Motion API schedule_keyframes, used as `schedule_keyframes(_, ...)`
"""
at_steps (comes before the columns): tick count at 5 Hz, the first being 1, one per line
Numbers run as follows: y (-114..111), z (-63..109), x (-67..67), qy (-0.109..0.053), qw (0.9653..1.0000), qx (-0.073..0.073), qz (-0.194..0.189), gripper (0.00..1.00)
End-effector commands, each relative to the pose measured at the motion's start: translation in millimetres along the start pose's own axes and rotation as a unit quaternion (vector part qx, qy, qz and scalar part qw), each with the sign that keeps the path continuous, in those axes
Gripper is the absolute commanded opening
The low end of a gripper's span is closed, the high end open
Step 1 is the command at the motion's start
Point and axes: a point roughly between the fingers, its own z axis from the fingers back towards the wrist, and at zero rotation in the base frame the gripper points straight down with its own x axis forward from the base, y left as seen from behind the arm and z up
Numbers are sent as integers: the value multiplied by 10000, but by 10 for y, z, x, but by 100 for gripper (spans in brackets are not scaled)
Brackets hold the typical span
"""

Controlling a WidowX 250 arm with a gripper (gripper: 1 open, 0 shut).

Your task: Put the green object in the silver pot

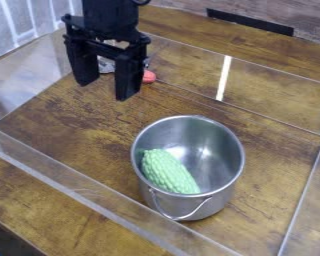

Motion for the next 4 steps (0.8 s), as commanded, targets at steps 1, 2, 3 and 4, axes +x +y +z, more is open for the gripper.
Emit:
schedule_keyframes(1, 100, 109, 114, -286, 9994, 20, 173, 100)
schedule_keyframes(2, 134, -28, 58, -260, 9991, 11, 335, 100)
schedule_keyframes(3, 168, -156, 10, -245, 9986, 19, 458, 100)
schedule_keyframes(4, 108, -51, 32, -322, 9991, 138, 229, 100)
